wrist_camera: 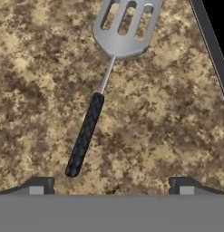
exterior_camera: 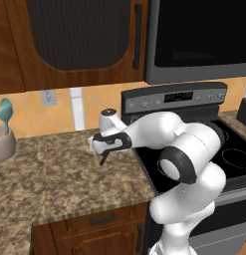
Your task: Put the lime and lime in the pot. Retrieve the spatula and lightly stir the vegetables in the pot.
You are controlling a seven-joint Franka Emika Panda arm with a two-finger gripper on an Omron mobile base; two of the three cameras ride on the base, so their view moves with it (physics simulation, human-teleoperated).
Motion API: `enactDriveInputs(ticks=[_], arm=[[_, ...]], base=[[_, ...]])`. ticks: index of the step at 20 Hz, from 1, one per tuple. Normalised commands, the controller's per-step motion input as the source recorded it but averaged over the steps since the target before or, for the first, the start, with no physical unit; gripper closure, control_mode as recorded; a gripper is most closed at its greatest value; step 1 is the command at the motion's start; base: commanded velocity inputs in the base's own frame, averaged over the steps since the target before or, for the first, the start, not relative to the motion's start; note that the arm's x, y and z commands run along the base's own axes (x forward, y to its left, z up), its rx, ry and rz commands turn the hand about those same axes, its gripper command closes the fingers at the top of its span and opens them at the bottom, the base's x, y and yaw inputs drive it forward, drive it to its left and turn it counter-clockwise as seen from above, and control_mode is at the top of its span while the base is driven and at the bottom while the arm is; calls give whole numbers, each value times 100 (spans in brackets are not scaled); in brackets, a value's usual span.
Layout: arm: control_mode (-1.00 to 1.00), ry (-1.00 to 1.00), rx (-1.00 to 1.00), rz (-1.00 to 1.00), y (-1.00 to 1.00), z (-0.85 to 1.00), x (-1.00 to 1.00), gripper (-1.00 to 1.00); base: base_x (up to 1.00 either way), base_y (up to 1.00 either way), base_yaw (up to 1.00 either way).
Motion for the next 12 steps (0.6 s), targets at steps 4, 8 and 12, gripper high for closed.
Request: enactDriveInputs(ticks=[4,8,12], arm=[[-100,2,0,-5,12,-33,27,-100],[-100,1,-1,-4,17,-40,8,-100],[-100,0,0,-4,5,-36,0,-100]], base=[[0,0,0],[0,0,0],[0,0,0]])
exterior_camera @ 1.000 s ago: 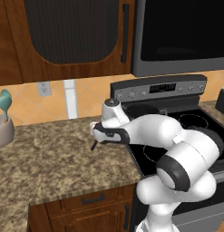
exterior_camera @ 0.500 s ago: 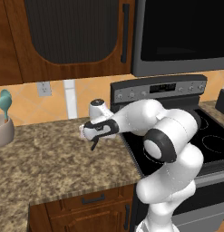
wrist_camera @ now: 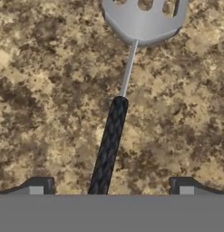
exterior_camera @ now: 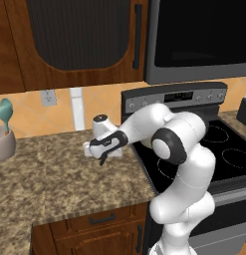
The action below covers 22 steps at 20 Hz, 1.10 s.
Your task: Put the lime and lime in the pot. Retrieve the spatula and lightly stir the vegetables in the pot.
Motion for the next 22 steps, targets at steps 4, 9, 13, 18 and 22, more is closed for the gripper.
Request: enactDriveInputs(ticks=[4,9,13,18,22], arm=[[-100,0,0,-7,0,-22,4,-100],[-100,0,0,-6,0,-18,4,-100],[-100,0,0,-4,0,-7,4,-100],[-100,0,0,0,0,-4,5,-100],[-100,0,0,0,3,-13,8,-100]], base=[[0,0,0],[0,0,0],[0,0,0],[0,0,0],[0,0,0]])
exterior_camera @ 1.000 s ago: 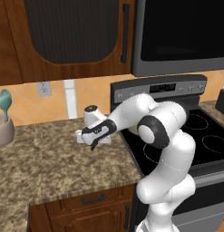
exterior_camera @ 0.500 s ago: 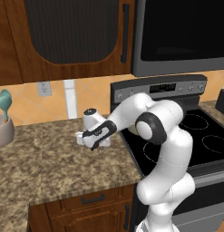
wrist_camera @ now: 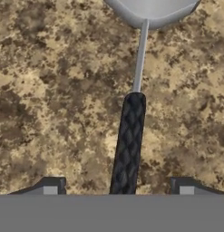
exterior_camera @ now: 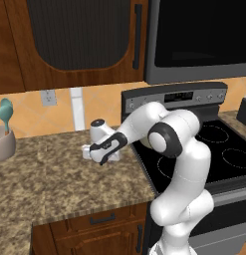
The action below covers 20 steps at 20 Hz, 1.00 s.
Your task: Put the lime and lime in the pot. Retrieve the spatula and lightly stir the vegetables in the pot.
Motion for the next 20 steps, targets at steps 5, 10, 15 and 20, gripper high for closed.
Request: enactDriveInputs(ticks=[5,10,15,20], arm=[[-100,0,0,0,1,-3,2,100],[-100,0,0,0,0,0,0,100],[-100,0,0,0,0,0,0,100],[-100,0,0,0,0,0,0,100]], base=[[0,0,0],[0,0,0],[0,0,0],[0,0,0]])
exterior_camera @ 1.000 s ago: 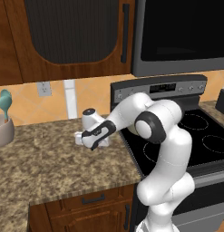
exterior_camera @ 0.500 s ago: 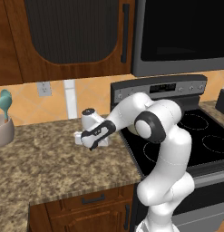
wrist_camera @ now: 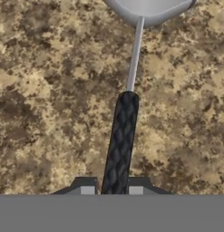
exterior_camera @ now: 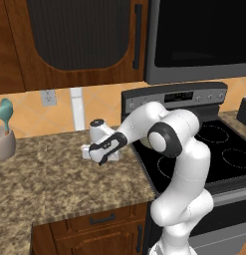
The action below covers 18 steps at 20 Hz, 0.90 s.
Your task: Put the lime and lime in the pot. Retrieve the spatula and lightly stir the vegetables in the pot.
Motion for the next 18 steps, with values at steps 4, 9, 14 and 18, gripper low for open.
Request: enactDriveInputs(ticks=[4,9,14,18], arm=[[-100,0,0,0,0,0,0,100],[-100,-6,1,0,-16,20,-18,100],[-100,-16,6,0,-28,66,-33,100],[-100,-12,6,0,-37,81,-34,100]], base=[[0,0,0],[0,0,0],[0,0,0],[0,0,0]])
